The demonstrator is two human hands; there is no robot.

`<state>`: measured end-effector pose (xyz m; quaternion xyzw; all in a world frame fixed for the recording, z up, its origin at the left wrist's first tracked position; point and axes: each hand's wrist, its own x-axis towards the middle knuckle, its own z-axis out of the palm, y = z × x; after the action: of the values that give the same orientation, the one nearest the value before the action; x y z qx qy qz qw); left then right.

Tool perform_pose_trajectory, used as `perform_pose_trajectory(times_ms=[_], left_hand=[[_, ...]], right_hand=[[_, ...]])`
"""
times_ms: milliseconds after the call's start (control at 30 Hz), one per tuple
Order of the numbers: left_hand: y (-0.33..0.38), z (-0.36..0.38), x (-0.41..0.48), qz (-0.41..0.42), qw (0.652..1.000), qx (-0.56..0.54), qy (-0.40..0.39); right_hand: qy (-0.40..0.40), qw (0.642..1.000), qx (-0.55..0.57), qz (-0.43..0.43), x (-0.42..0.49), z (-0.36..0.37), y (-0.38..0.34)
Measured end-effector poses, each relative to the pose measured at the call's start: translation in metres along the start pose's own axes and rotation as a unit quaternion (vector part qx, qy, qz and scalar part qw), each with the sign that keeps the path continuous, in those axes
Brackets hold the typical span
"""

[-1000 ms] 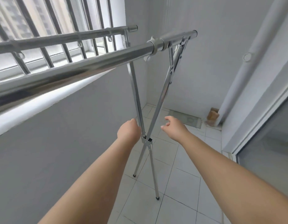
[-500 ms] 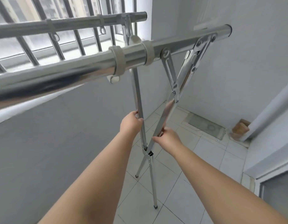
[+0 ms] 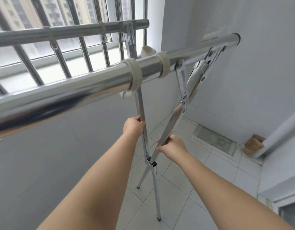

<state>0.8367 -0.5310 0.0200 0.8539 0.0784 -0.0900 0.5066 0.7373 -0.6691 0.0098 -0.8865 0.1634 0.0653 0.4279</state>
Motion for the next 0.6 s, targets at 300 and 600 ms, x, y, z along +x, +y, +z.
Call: perform_pose_trajectory(times_ms=[300,600], left_hand=[[0.000,-0.041,0.076,-0.016,0.999,-0.009,0.027],[0.001,-0.084,0.157,-0.073,0.990,-0.066,0.099]], right_hand=[[0.000,1.000,0.012,-0.025,0.067,0.029,-0.050],[-0.053,0.995,-0.016,-0.084,0.154,0.056,-0.106]])
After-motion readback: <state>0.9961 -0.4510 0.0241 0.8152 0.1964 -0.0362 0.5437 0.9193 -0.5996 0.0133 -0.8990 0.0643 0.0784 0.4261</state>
